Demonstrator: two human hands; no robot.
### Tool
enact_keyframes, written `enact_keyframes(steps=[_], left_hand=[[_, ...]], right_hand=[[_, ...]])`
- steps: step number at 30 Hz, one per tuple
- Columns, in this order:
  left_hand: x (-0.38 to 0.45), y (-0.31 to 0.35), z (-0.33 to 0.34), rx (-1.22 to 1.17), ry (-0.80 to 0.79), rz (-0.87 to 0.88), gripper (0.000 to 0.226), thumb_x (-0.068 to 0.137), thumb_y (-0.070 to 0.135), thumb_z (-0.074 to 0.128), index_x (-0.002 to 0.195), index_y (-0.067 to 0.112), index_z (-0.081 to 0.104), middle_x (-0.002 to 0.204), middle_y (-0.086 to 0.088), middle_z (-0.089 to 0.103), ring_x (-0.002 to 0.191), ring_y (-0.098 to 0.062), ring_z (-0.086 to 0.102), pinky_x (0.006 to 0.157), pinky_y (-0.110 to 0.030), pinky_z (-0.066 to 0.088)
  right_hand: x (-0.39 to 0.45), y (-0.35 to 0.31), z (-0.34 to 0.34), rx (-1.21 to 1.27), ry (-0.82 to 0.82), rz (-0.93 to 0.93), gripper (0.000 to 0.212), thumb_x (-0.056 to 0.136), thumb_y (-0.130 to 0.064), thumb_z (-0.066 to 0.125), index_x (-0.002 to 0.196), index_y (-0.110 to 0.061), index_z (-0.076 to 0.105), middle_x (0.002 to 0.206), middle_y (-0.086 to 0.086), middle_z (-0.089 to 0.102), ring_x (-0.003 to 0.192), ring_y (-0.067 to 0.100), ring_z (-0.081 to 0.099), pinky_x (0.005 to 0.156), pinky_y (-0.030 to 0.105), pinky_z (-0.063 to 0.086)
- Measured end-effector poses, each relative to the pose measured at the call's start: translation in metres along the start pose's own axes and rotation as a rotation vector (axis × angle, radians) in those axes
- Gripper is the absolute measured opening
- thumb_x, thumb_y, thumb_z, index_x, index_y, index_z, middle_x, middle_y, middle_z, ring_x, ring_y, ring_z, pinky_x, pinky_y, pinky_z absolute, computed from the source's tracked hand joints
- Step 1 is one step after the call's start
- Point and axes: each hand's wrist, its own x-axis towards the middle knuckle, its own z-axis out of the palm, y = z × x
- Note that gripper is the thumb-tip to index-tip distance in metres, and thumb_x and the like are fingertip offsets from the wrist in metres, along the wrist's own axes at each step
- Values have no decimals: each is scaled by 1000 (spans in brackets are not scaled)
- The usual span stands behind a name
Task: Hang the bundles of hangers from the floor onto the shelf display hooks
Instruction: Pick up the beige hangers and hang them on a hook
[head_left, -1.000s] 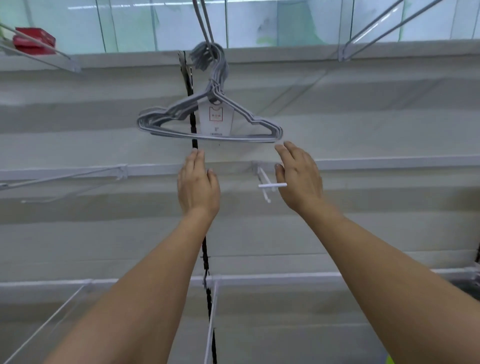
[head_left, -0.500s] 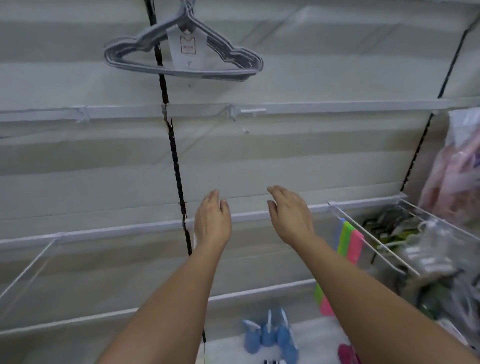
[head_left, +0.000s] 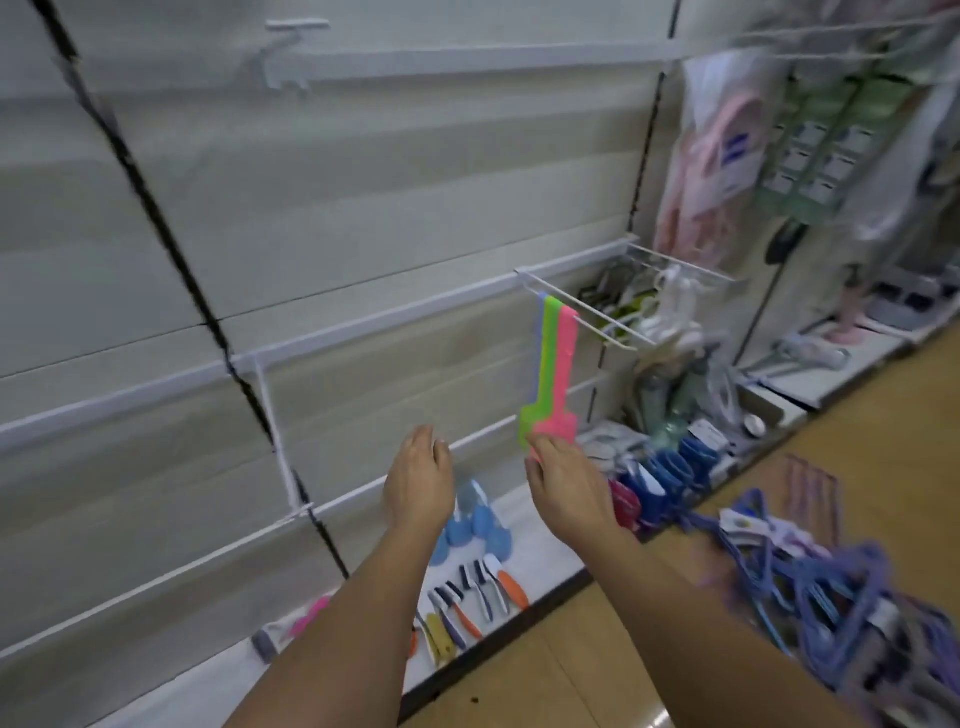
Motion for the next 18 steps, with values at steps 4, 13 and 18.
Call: enact_keyframes(steps=[4, 13, 18], left_hand=[[-25, 25, 46, 6, -141, 23, 38, 102, 21, 33, 132, 6, 50, 138, -14, 51, 124, -31, 48, 100, -35, 37], [-76, 148, 162, 25, -384, 248, 40, 102, 24, 31, 139, 13, 44, 141, -10, 48, 125, -29, 47, 96, -35, 39], [-108, 220, 233, 4, -494, 325, 37, 101, 27, 32, 128, 14, 53, 128, -11, 58, 114, -29, 55, 89, -36, 46]], right_hand=[[-38, 57, -10, -13, 3, 150, 36, 100, -27, 38, 135, -20, 47, 126, 4, 58, 113, 24, 55, 88, 35, 44], [-113, 206, -67, -63, 87, 524, 35, 102, -28, 34, 132, -17, 49, 126, 4, 58, 113, 24, 55, 80, 33, 42], [-152, 293, -100, -126, 83, 702, 30, 103, -27, 32, 125, -18, 50, 118, 4, 59, 105, 23, 56, 75, 34, 40]])
